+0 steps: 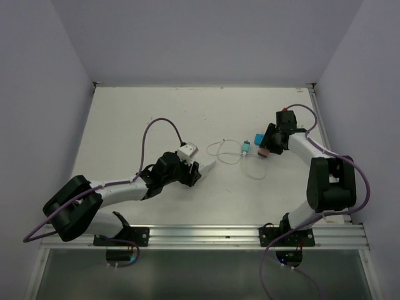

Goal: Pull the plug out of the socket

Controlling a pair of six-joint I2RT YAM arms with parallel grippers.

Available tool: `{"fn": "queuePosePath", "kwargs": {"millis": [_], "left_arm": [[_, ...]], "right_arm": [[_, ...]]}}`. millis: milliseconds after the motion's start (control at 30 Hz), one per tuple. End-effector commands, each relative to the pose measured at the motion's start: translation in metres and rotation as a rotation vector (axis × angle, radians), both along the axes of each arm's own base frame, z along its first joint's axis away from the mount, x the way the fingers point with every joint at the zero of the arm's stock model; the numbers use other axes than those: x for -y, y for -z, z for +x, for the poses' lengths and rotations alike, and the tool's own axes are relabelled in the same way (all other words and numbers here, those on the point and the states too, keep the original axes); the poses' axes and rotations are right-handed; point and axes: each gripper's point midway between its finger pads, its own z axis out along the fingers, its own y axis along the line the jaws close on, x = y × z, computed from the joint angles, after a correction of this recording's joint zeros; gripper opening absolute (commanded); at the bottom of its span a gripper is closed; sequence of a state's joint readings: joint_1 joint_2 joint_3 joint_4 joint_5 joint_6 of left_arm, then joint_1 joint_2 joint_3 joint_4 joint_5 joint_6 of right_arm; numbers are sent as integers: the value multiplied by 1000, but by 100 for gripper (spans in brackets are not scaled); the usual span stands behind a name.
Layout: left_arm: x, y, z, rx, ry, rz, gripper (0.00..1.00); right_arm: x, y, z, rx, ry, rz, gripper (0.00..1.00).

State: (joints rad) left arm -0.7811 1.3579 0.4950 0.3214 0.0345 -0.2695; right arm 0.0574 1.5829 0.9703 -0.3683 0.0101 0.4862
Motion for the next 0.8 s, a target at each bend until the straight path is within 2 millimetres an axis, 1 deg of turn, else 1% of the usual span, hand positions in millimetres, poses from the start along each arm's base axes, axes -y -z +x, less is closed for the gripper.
{"fn": "queuePosePath", "kwargs": {"millis": [0, 33, 167, 200, 233, 267, 333, 367, 400, 433, 467, 533, 567, 633, 667, 700, 733, 767], "left_arm": [[-4, -12, 7, 29, -39, -20, 37], [-10, -14, 13, 48, -85, -10, 36], [-22, -12, 17, 54, -156, 15, 35], [-25, -11, 18, 51, -172, 18, 34], [-29, -11, 20, 56, -198, 24, 34], [-31, -11, 21, 56, -214, 25, 34], [-35, -10, 22, 52, -245, 27, 34], [-37, -10, 23, 52, -253, 29, 34], [-37, -9, 23, 47, -261, 26, 35], [-37, -9, 23, 47, -267, 23, 35], [-37, -9, 23, 42, -269, 17, 36], [-34, -8, 23, 31, -270, 1, 43], [-32, -8, 22, 24, -270, -10, 48], [-29, -8, 22, 13, -262, -18, 52], [-27, -9, 22, 10, -260, -25, 57], [-24, -10, 22, 4, -252, -31, 59], [-23, -10, 22, 0, -250, -37, 61], [-21, -11, 21, -5, -245, -44, 66]], "right_arm": [[5, -9, 12, 14, 3, -14, 36], [6, -7, 12, 6, 7, -17, 36], [16, -2, 11, -16, 33, -42, 40], [22, -2, 11, -19, 49, -56, 41], [24, -2, 11, -22, 55, -60, 45], [25, 0, 10, -28, 54, -66, 53], [28, -2, 10, -28, 59, -74, 62], [27, -6, 11, -16, 56, -71, 68], [27, -10, 11, -3, 53, -68, 70], [25, -15, 11, 17, 46, -57, 74], [21, -30, 14, 69, 38, -44, 79], [16, -42, 15, 116, 16, -21, 83], [12, -59, 15, 163, 3, -11, 84], [0, -74, 14, 211, -47, 20, 85], [-10, -86, 11, 248, -82, 37, 86], [-16, -92, 9, 270, -107, 41, 86], [-28, -99, 8, 299, -141, 49, 86], [-38, -103, 5, 318, -175, 61, 87]]}}
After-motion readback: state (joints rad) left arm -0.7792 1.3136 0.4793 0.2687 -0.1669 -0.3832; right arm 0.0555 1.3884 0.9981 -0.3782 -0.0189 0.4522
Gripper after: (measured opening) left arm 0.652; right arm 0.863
